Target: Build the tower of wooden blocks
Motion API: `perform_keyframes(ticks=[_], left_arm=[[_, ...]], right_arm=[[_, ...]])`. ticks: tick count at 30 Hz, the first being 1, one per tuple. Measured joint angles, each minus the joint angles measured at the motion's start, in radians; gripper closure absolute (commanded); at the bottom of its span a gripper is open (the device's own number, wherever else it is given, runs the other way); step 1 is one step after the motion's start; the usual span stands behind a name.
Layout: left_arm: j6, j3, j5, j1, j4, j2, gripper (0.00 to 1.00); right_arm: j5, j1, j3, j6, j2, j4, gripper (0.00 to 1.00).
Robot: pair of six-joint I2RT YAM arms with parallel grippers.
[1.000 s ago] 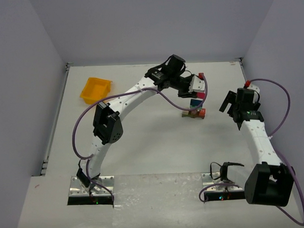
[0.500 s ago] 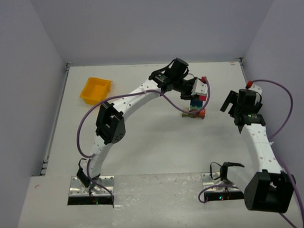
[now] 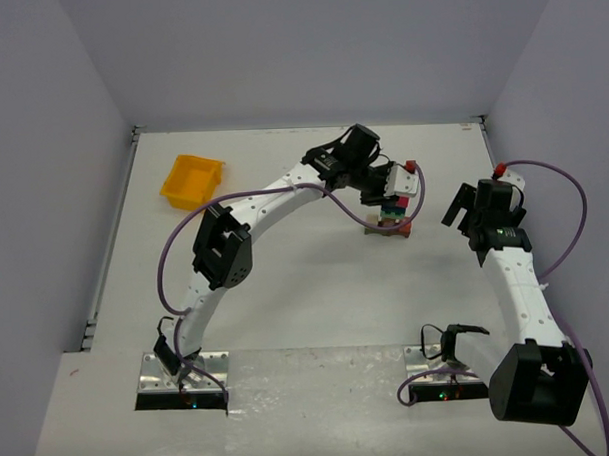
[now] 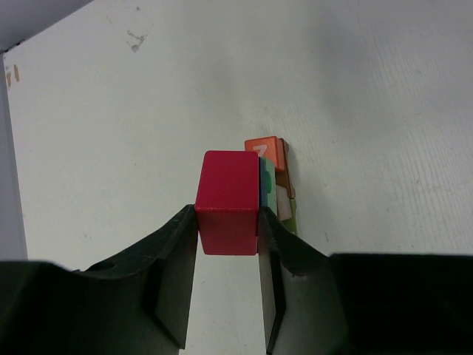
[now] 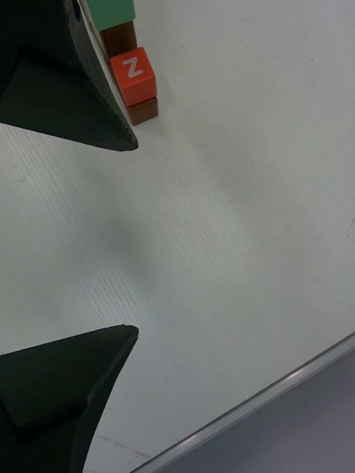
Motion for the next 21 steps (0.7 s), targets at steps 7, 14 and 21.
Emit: perform_keyframes(ticks=[7, 14, 21], left_arm=[[0.001, -0.025, -0.012, -0.001, 0.007, 0.0, 1.0], [0.001, -0.036, -0.015, -0.001, 0.01, 0.0, 1.0], [0.001, -0.036, -0.018, -0.002, 0.022, 0.0, 1.0]], right_arm=[[0.002, 0.0, 0.0, 0.003, 0.0, -0.001, 0.01], [0.002, 0.0, 0.0, 0.003, 0.0, -0.005, 0.01], [0.001, 0.0, 0.0, 0.003, 0.0, -0.007, 0.01]])
